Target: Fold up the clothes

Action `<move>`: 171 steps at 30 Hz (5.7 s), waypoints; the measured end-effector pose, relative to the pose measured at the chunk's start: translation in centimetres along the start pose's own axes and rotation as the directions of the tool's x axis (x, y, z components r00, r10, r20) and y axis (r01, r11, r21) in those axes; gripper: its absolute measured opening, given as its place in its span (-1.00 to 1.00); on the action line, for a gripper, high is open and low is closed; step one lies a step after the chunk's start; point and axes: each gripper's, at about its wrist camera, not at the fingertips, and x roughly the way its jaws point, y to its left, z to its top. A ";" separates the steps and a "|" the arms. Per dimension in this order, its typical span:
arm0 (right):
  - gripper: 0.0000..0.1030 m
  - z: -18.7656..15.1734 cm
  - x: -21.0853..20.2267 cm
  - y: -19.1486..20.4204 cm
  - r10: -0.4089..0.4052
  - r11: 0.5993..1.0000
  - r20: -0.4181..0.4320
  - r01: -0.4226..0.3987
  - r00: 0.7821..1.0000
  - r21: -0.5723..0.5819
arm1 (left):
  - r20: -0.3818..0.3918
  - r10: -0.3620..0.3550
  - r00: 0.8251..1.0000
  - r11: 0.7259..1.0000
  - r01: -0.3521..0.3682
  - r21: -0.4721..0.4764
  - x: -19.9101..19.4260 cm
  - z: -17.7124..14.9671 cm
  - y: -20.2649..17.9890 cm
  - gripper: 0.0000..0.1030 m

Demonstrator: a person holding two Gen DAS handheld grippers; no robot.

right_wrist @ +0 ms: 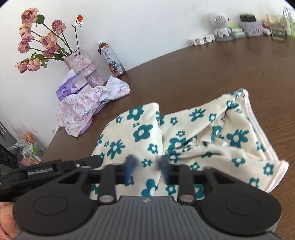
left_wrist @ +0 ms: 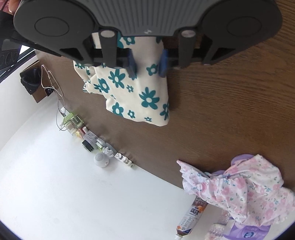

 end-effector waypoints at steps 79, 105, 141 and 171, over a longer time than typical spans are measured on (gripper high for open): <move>-0.27 3.3 2.0 -0.9 0.009 0.998 0.049 -0.012 0.999 0.066 | 0.072 0.005 0.997 0.992 0.004 -0.130 1.5 2.7 1.2 -0.43; -0.62 6.9 7.0 -1.8 -0.028 0.990 0.015 0.026 0.999 0.140 | 0.061 0.048 0.997 0.997 -0.044 -0.071 4.6 4.7 0.4 -0.63; -0.15 5.9 4.1 -2.1 0.004 0.991 0.097 -0.017 0.995 0.133 | 0.148 -0.019 0.989 0.995 0.032 -0.090 3.3 4.4 1.2 -0.16; -0.73 0.1 -0.4 -0.4 -0.014 1.000 0.050 0.014 0.999 0.016 | 0.049 -0.032 0.998 0.998 0.035 -0.058 -0.3 -0.9 0.8 -0.61</move>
